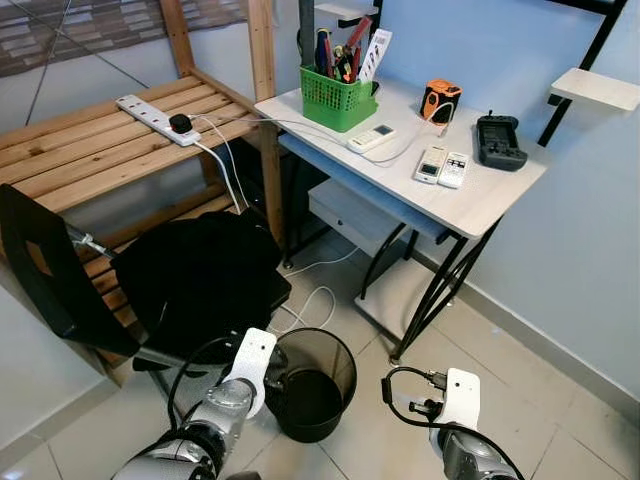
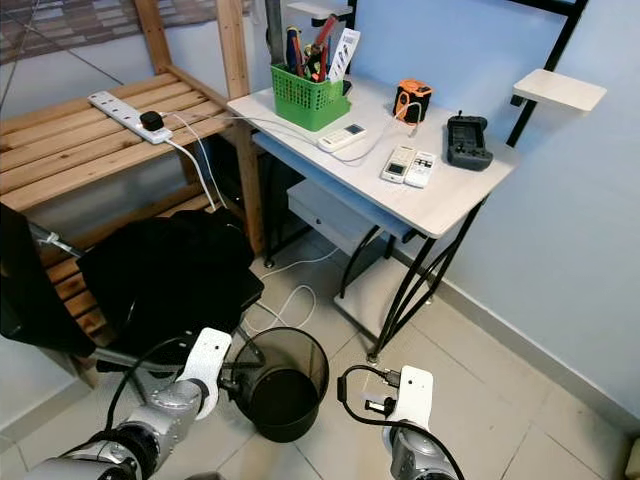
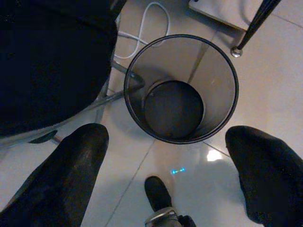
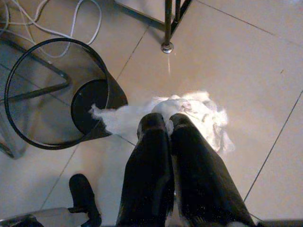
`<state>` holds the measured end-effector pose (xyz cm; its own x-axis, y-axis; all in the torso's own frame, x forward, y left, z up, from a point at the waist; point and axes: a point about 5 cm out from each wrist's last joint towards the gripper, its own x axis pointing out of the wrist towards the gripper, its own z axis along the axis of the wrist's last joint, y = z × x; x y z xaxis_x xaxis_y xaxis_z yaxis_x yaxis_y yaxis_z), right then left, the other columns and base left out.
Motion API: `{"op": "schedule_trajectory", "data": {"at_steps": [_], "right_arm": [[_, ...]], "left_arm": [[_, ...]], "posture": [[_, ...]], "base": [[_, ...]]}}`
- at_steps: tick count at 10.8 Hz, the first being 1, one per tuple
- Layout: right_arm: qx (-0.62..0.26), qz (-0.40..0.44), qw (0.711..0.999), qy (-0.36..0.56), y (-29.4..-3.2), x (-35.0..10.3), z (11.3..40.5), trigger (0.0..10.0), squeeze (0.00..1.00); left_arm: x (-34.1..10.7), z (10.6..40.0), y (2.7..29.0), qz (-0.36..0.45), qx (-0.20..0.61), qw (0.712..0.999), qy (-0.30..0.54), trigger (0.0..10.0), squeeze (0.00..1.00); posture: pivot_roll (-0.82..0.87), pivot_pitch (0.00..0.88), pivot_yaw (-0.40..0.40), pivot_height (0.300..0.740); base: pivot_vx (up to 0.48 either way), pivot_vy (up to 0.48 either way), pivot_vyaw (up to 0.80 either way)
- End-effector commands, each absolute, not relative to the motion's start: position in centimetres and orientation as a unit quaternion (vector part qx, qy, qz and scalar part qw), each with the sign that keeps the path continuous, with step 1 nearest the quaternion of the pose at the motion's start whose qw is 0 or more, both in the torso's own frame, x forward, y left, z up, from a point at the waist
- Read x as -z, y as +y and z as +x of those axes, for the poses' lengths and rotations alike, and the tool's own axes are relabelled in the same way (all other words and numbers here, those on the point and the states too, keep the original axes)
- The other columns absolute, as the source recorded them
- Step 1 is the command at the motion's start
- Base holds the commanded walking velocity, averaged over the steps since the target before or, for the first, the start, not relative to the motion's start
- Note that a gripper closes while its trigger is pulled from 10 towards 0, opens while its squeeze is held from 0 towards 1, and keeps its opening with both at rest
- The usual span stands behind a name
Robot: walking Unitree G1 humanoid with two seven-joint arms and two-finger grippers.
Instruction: Clean up the room
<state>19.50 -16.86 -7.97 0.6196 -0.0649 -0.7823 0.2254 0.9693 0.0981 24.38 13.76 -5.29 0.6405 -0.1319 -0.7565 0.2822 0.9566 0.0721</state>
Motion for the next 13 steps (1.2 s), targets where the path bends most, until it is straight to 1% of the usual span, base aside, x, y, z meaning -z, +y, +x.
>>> {"op": "schedule_trajectory", "data": {"at_steps": [1, 13], "right_arm": [[0.079, 0.09, 0.896, 0.427, -16.95, 7.92, 19.55, 10.0, 0.0], [0.072, 0.079, 0.901, 0.421, -17.14, 7.55, 20.25, 10.0, 0.0]], "left_arm": [[5.33, 24.32, 13.92, 0.097, 0.117, 0.9, 0.409, 10.0, 0.0], [4.8, 25.09, 13.62, 0.103, 0.123, 0.902, 0.401, 10.0, 0.0]], "posture": [[0.03, 0.0, 0.004, 0.726], [0.03, 0.0, 0.003, 0.726]], "base": [[0.0, 0.0, 0.0], [0.0, 0.0, 0.0]]}}
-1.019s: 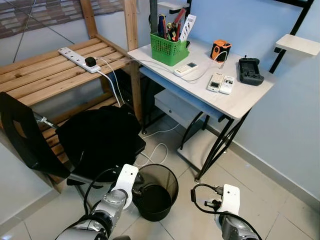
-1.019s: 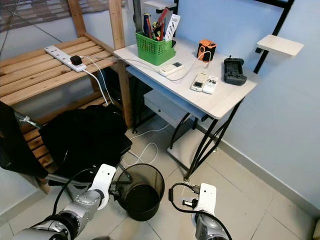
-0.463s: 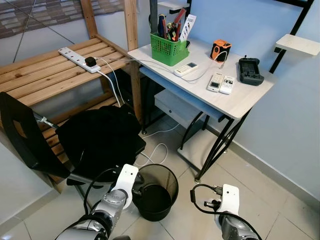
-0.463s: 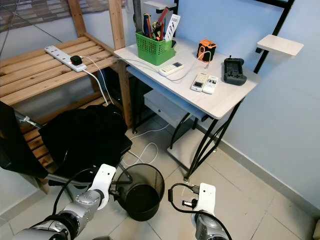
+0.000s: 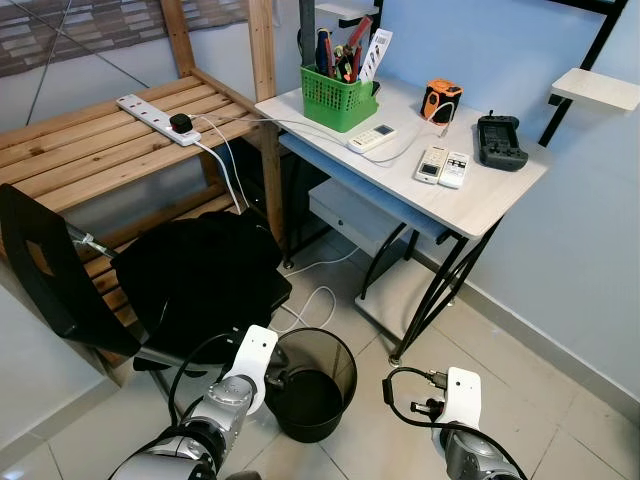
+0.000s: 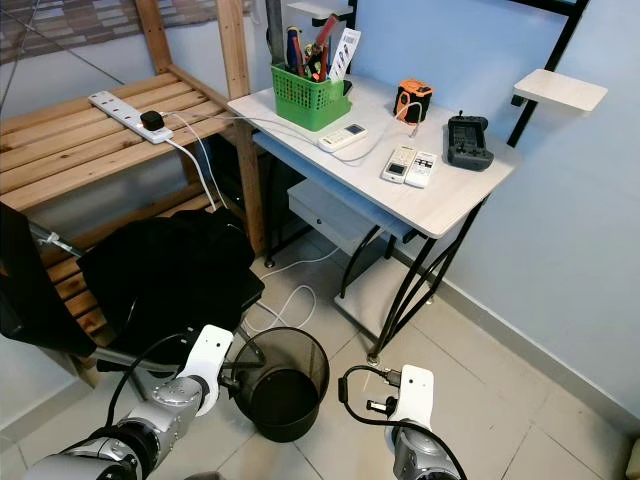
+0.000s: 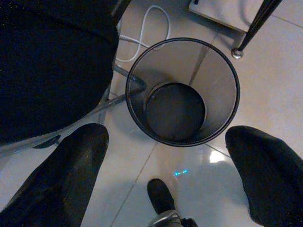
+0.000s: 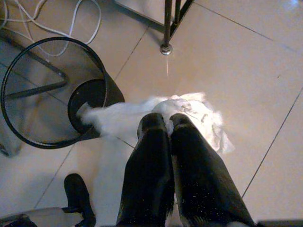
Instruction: Clean up the room
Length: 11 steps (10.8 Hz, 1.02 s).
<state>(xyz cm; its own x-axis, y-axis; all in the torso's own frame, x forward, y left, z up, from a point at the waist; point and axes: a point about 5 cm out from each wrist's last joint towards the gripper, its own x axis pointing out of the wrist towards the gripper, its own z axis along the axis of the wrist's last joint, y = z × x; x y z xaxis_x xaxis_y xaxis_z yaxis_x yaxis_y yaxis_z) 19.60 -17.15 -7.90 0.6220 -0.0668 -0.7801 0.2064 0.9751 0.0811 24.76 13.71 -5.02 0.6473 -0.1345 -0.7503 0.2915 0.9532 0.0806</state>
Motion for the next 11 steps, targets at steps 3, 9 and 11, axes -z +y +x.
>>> {"op": "schedule_trajectory", "data": {"at_steps": [3, 9, 11], "right_arm": [[0.071, 0.081, 0.901, 0.421, -17.03, 7.56, 20.26, 10.0, 0.0], [0.076, 0.085, 0.899, 0.423, -17.08, 7.74, 19.88, 10.0, 0.0], [0.077, 0.086, 0.899, 0.423, -17.09, 7.72, 19.91, 10.0, 0.0]], "left_arm": [[4.99, 24.81, 13.68, 0.101, 0.122, 0.901, 0.404, 10.0, 0.0], [4.96, 24.86, 13.45, 0.101, 0.125, 0.901, 0.403, 10.0, 0.0], [4.96, 24.85, 13.39, 0.092, 0.121, 0.902, 0.404, 10.0, 0.0]], "posture": [[0.03, 0.0, 0.003, 0.726], [0.01, 0.0, 0.009, 0.726], [0.02, 0.0, 0.007, 0.726]], "base": [[0.0, 0.0, 0.0], [0.0, 0.0, 0.0], [0.0, 0.0, 0.0]]}}
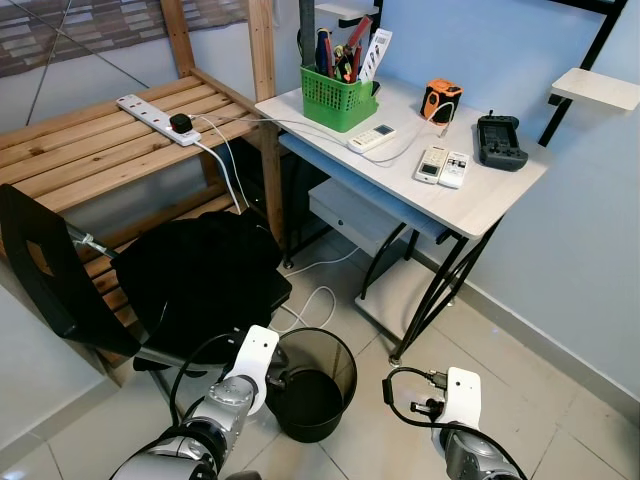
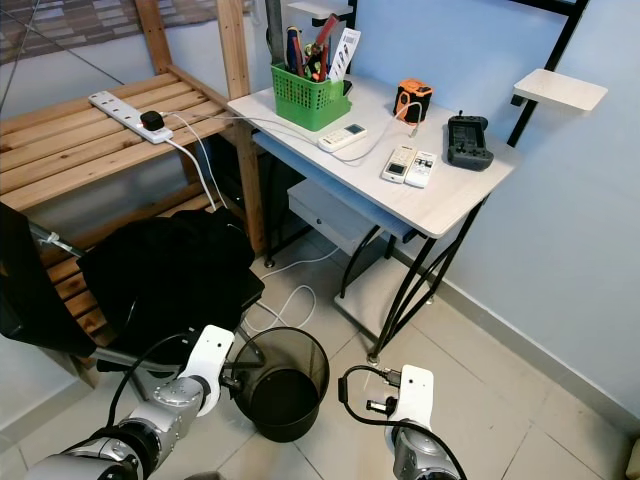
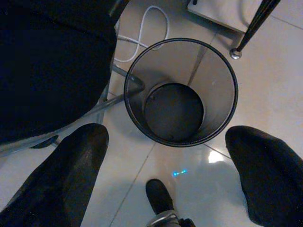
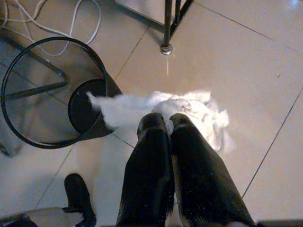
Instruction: Clean up the room
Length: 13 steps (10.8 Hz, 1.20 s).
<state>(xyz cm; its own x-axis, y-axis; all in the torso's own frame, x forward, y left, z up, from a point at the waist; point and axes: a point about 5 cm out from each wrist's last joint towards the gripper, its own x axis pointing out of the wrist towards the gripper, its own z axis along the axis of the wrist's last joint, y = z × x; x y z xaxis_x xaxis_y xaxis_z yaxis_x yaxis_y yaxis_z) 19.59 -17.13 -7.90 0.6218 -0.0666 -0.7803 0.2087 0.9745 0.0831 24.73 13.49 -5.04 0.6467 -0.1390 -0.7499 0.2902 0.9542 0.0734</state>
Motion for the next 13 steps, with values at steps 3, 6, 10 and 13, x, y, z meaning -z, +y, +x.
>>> {"op": "schedule_trajectory", "data": {"at_steps": [3, 6, 10, 13], "right_arm": [[0.072, 0.085, 0.901, 0.42, -16.96, 7.58, 20.21, 10.0, 0.0], [0.072, 0.084, 0.9, 0.422, -16.99, 7.65, 20.07, 10.0, 0.0], [0.072, 0.084, 0.899, 0.424, -16.88, 7.75, 19.89, 10.0, 0.0], [0.071, 0.084, 0.898, 0.425, -16.79, 7.82, 19.77, 10.0, 0.0]], "left_arm": [[4.9, 24.92, 12.97, 0.089, 0.125, 0.903, 0.401, 10.0, 0.0], [4.99, 24.81, 13.21, 0.091, 0.123, 0.902, 0.403, 10.0, 0.0], [4.99, 24.8, 13.22, 0.093, 0.124, 0.902, 0.403, 10.0, 0.0], [5.01, 24.77, 13.28, 0.095, 0.125, 0.902, 0.403, 10.0, 0.0]], "posture": [[0.02, 0.0, 0.002, 0.726], [0.02, 0.0, 0.004, 0.726], [0.02, 0.0, 0.006, 0.726], [0.02, 0.0, 0.006, 0.726]], "base": [[0.0, 0.0, 0.0], [0.0, 0.0, 0.0], [0.0, 0.0, 0.0], [0.0, 0.0, 0.0]]}}
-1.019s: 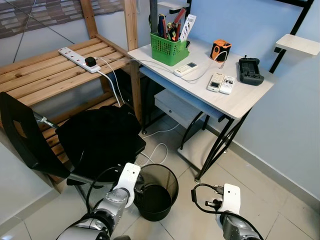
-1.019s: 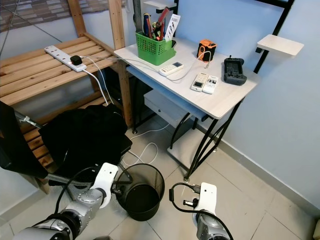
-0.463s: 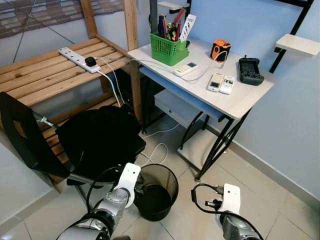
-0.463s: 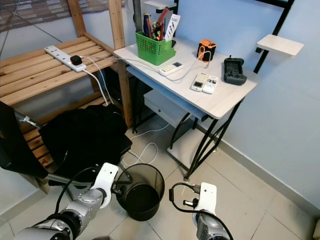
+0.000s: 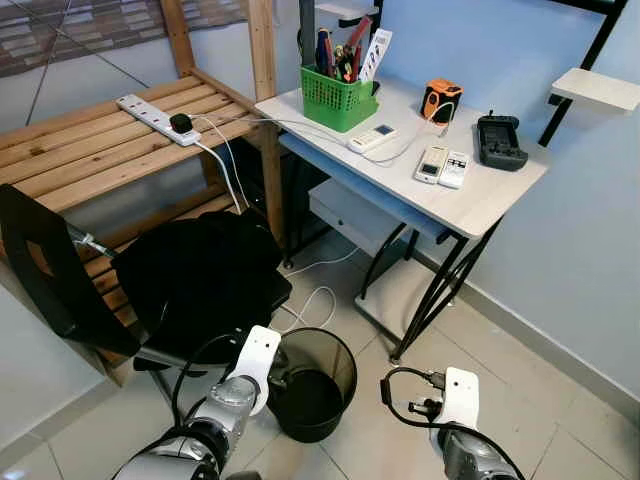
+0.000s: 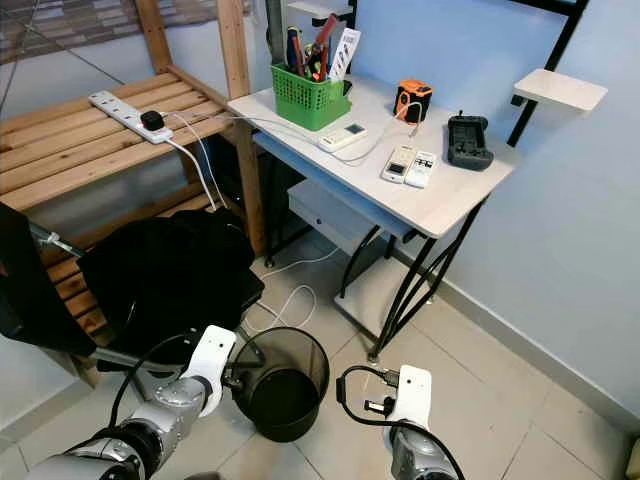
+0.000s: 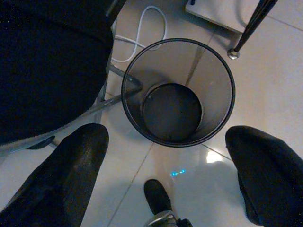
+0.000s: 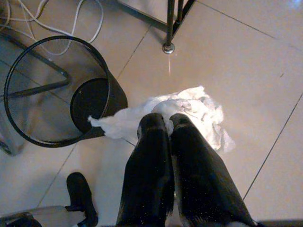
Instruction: Clean up the room
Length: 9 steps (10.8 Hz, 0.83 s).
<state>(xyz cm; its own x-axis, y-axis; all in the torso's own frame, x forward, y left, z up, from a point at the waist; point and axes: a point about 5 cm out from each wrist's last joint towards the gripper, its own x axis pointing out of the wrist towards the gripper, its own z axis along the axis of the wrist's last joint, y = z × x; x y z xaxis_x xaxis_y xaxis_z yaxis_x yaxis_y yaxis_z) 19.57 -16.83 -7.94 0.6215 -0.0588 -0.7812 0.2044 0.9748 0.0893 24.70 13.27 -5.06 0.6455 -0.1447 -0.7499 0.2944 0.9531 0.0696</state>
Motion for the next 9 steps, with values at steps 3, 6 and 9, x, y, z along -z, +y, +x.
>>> {"op": "schedule_trajectory", "data": {"at_steps": [3, 6, 9], "right_arm": [[0.069, 0.082, 0.898, 0.426, -16.81, 7.81, 19.8, 10.0, 0.0], [0.066, 0.079, 0.899, 0.426, -16.84, 7.78, 19.85, 10.0, 0.0], [0.065, 0.077, 0.899, 0.425, -16.95, 7.71, 19.97, 10.0, 0.0]], "left_arm": [[5.0, 24.79, 13.37, 0.096, 0.125, 0.901, 0.403, 10.0, 0.0], [4.94, 24.87, 13.46, 0.099, 0.125, 0.902, 0.401, 10.0, 0.0], [4.87, 24.97, 13.55, 0.101, 0.126, 0.902, 0.4, 10.0, 0.0]], "posture": [[0.02, 0.0, 0.003, 0.726], [0.03, 0.0, 0.0, 0.726], [0.03, 0.0, -0.003, 0.726]], "base": [[0.0, 0.0, 0.0], [0.0, 0.0, 0.0], [0.0, 0.0, 0.0]]}}
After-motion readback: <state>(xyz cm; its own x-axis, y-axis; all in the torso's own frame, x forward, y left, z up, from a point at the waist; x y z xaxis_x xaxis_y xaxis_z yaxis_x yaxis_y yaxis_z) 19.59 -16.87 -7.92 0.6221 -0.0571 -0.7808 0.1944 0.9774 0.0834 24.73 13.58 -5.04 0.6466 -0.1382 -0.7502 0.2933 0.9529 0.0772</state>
